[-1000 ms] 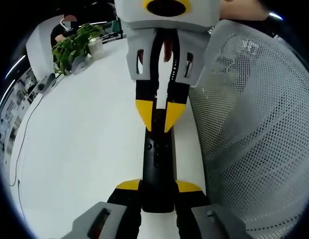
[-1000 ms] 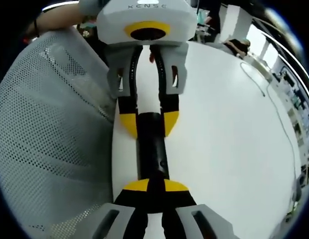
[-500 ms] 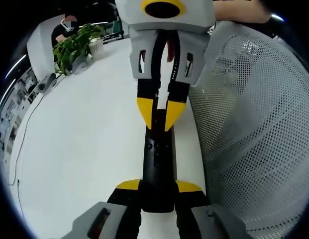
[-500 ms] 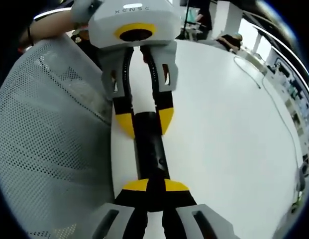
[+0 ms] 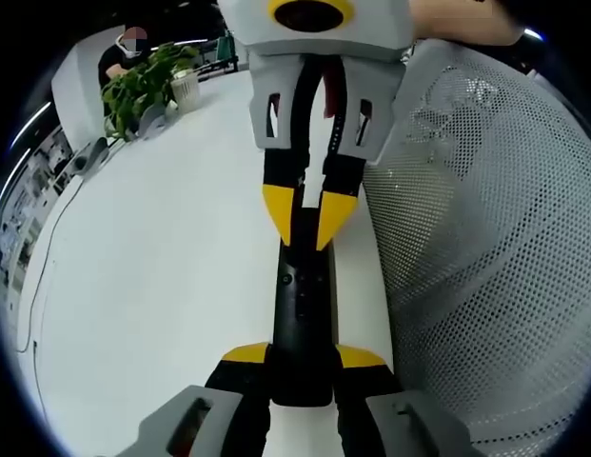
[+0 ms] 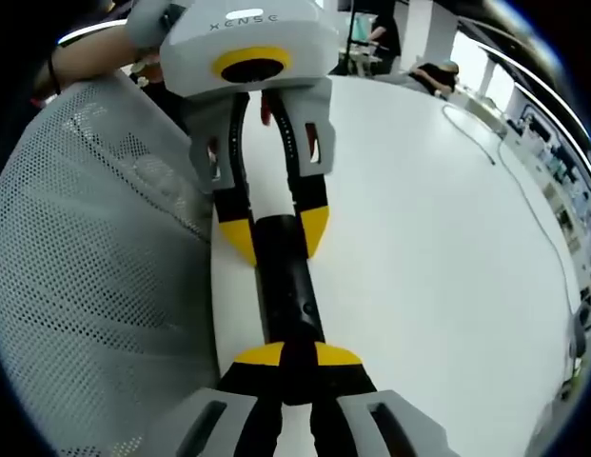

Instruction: Press the specified remote control buttons in sequence, fully releasing each button before pressing the next.

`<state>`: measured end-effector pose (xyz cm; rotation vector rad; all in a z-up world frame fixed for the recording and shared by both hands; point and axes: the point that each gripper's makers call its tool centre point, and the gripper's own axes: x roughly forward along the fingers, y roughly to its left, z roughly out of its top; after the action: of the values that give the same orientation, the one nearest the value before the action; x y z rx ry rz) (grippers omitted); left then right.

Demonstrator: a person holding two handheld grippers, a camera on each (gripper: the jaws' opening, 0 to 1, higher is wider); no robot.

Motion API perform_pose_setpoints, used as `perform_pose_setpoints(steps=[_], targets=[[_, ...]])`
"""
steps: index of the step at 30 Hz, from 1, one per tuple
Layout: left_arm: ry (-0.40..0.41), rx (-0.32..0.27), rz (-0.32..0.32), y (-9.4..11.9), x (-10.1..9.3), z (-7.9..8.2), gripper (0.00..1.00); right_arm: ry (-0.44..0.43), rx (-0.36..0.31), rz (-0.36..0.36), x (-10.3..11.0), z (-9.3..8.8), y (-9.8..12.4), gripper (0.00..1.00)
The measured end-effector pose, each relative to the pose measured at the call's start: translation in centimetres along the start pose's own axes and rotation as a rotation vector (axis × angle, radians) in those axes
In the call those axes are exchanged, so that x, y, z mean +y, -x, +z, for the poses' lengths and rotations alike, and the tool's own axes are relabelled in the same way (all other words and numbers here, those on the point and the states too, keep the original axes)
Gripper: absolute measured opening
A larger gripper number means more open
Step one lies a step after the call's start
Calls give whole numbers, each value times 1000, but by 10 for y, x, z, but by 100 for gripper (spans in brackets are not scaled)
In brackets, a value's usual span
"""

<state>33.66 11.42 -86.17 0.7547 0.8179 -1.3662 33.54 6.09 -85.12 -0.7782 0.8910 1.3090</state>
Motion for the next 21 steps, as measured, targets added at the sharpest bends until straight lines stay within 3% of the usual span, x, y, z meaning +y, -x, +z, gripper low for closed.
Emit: perform_pose_setpoints(steps=[16,21], targets=[[-4,1,-2,0,0,0,25,-31,4,-20,-1,-3,0,7],[-9,9,0,0,0,0,25,-8,51,-31,-1,-3,-1,7]])
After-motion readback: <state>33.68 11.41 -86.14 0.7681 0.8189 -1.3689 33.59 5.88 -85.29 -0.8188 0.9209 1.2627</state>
